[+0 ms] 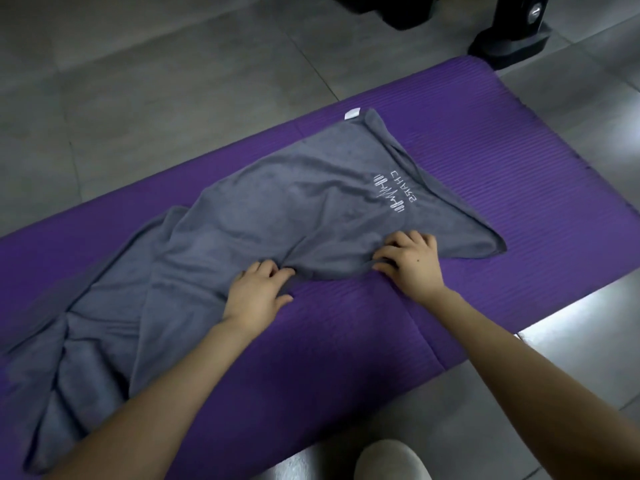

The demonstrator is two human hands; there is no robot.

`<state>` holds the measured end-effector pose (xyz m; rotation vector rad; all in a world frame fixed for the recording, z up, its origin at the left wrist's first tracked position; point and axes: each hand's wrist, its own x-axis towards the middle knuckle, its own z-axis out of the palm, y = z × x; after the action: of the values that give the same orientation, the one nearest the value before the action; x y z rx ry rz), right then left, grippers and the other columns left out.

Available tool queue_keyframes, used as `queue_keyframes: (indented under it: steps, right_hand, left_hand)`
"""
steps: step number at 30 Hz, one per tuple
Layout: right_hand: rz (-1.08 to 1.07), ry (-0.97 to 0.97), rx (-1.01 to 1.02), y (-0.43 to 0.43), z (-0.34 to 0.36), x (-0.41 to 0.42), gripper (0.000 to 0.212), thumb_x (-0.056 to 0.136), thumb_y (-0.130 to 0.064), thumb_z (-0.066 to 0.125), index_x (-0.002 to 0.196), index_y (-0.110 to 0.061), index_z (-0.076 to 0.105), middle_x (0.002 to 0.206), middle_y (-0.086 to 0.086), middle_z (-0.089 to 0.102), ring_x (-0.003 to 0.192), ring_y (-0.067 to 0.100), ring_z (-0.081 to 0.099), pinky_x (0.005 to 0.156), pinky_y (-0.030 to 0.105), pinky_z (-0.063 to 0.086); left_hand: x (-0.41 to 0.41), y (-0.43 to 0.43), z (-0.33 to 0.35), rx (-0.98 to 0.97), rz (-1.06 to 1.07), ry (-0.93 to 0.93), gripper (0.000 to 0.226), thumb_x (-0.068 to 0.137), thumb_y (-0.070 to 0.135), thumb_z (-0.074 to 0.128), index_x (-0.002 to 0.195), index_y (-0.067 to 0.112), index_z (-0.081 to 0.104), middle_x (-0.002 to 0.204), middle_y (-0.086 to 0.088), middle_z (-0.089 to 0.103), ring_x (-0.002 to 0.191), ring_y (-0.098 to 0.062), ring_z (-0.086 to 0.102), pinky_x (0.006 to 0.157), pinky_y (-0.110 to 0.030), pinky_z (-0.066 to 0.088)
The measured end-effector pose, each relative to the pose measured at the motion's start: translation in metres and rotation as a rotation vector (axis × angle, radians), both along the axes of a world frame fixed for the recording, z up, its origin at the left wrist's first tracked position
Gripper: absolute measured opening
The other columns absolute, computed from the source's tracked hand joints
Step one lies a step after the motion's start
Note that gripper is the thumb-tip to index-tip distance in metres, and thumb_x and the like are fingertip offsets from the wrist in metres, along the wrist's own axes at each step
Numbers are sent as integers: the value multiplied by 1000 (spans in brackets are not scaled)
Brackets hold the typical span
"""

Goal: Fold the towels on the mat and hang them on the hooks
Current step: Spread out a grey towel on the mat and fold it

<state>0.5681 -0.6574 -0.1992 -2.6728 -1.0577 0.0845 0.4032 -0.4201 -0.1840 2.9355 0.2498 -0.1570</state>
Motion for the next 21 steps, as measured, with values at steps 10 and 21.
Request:
queue_keyframes:
  steps: [10,21]
  right_hand:
    - [-127,377,-33,46,34,76,19,86,-43,60,98,-32,70,107,-6,69,109,20,59,100,43,38]
    - [76,50,158,49,-3,23,42,68,-56,57,97,-31,72,101,-5,65,96,24,56,83,30,20]
  left_hand:
    - [55,72,22,-467,491,123,30,79,26,73,106,16,68,96,-5,65,92,-16,61,81,-22,46]
    - [24,8,-13,-62,37,-176,38,78,40,57,103,14,68,92,-5,61,85,-27,58,74,-36,51]
